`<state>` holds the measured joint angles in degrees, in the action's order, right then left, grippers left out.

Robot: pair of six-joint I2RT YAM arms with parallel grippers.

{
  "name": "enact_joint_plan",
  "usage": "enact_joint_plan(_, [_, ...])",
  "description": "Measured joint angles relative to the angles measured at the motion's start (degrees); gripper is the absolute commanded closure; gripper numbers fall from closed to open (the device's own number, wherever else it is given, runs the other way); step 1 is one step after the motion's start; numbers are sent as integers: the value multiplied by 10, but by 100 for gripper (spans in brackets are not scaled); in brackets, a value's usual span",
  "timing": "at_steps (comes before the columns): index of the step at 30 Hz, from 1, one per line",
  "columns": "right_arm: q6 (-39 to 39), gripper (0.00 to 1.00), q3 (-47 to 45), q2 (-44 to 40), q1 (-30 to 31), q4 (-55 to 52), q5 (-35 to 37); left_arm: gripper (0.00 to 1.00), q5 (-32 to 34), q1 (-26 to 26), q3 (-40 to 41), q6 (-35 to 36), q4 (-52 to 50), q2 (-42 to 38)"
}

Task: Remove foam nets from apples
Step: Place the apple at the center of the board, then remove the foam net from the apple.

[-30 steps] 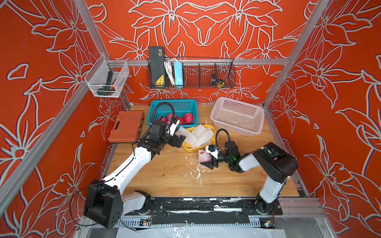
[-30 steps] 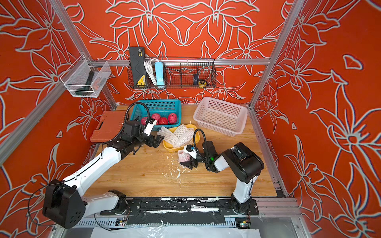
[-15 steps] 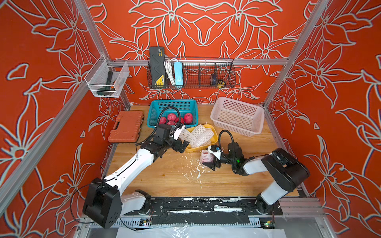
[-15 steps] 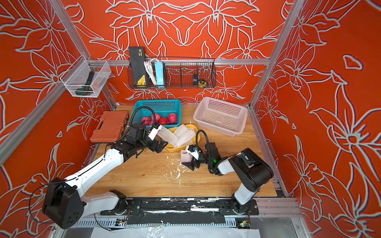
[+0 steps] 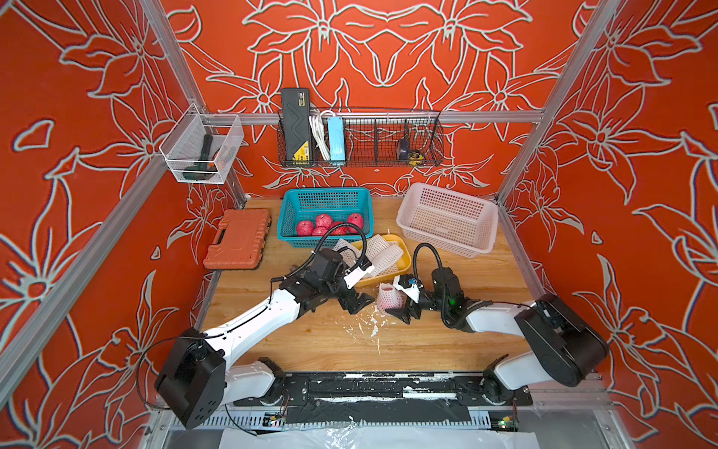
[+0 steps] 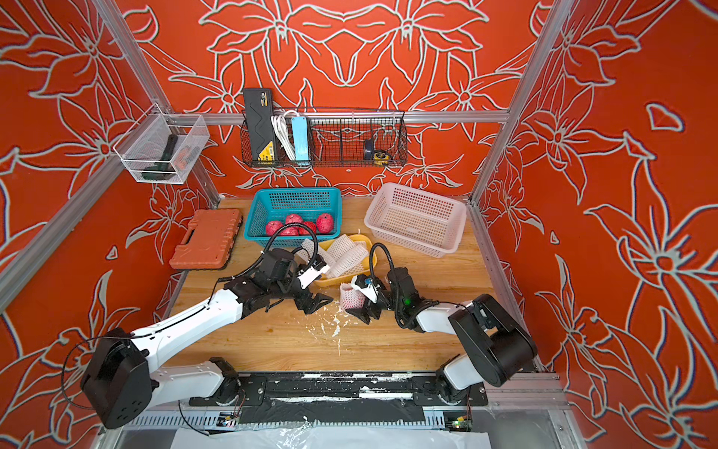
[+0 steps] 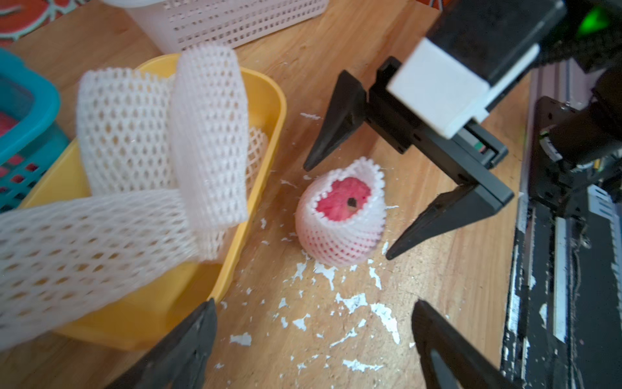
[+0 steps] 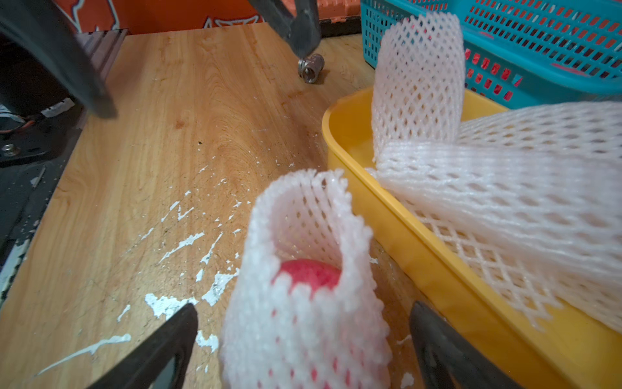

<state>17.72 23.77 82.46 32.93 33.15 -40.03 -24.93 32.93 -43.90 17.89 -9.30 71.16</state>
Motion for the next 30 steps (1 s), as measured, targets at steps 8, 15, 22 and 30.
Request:
enact_joint_plan(8, [58, 8, 65, -87, -1, -175, 11, 15, -62, 9, 24, 21, 61, 46])
enact_joint_plan(15, [59, 21, 110, -89, -3, -288, 10, 19, -80, 9, 22, 28, 96, 110])
enact_joint_plan(22, [35, 33, 120, -88, -3, -335, 18, 24, -86, 9, 17, 28, 128, 151])
enact_joint_plan(30, [30, 48, 179, -25, -3, -371, 24, 28, -89, 9, 10, 26, 157, 169])
